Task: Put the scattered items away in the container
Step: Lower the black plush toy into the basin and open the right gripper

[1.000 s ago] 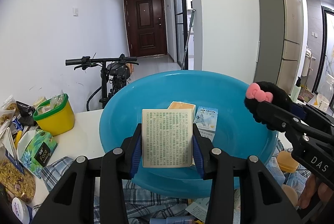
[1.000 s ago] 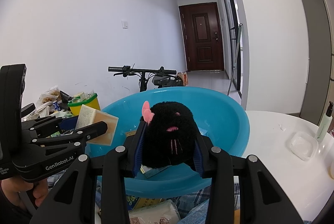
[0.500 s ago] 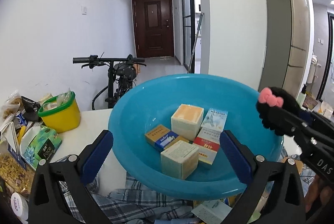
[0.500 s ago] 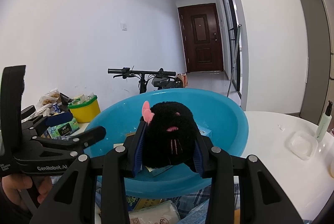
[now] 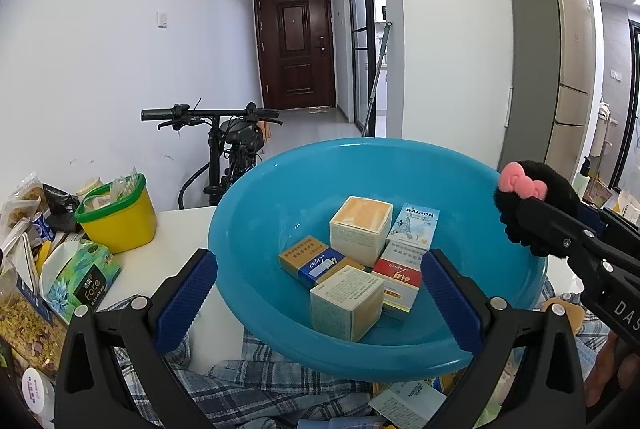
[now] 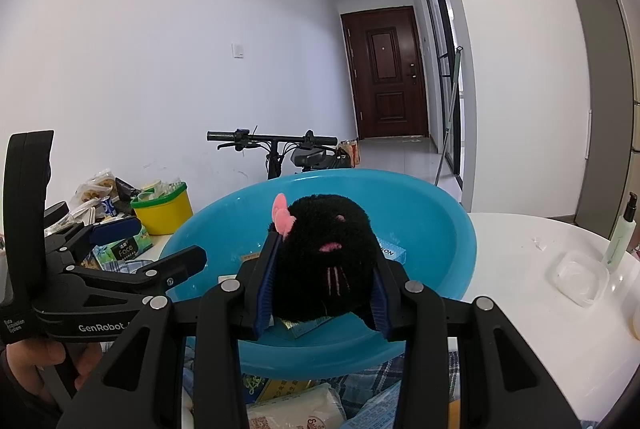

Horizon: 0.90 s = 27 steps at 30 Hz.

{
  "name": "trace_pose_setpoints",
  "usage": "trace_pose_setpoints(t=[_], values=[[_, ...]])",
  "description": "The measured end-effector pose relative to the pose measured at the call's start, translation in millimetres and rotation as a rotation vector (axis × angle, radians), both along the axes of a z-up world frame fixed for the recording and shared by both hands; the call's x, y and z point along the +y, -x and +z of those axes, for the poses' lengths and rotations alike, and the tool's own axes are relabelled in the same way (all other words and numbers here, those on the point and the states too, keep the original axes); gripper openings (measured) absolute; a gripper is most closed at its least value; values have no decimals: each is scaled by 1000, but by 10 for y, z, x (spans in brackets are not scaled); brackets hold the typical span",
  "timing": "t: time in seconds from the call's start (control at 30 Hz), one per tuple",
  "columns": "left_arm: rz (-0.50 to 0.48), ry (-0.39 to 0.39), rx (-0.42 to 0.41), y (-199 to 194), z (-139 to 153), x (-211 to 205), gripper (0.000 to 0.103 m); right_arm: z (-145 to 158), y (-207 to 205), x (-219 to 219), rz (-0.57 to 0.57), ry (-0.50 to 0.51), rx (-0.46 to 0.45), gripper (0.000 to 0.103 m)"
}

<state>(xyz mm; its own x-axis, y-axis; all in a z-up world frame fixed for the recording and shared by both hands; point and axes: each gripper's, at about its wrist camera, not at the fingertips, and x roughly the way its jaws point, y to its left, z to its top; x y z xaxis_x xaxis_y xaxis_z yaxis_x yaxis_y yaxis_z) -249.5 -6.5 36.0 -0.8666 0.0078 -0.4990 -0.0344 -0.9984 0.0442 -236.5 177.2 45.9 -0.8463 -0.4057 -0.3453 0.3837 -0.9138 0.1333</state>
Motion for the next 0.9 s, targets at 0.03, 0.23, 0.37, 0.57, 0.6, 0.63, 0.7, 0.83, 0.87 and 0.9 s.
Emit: trace_pose_setpoints(t=[0.03,0.23,0.37,0.57,0.6,0.63,0.7,0.83,0.87,0.9], values=[[-1,-2,0,-2,2,-2,103,1,0,-4,2,-1,1,38],[-2,-1,0,-1,0,-5,103,-4,7,-20,1,-9,-1,38],[-4,0,-1,-1,0,-4,103,-2,7,0,-1,-5,-2,38],[1,0,-1,-2,-5,-1,103,-3,27,4,-1,-2,-6,39],[1,-1,-1,-3,-9,-4,103,-5,27,10,0,-3,-6,39],[2,-1,-1,-3,-8,-4,103,-6,26,10,0,-3,-4,39],[2,0,-3,-4,-12,-5,103,-11,20,8,5,-2,-2,39],[-1,0,-4,-6,-18,-6,103,-20,21,11,8,1,-6,39],[0,1,-3,-8,-18,-6,103,-20,23,10,9,1,-7,39],[0,2,-2,-11,-19,-6,103,-18,14,20,8,1,-5,39]])
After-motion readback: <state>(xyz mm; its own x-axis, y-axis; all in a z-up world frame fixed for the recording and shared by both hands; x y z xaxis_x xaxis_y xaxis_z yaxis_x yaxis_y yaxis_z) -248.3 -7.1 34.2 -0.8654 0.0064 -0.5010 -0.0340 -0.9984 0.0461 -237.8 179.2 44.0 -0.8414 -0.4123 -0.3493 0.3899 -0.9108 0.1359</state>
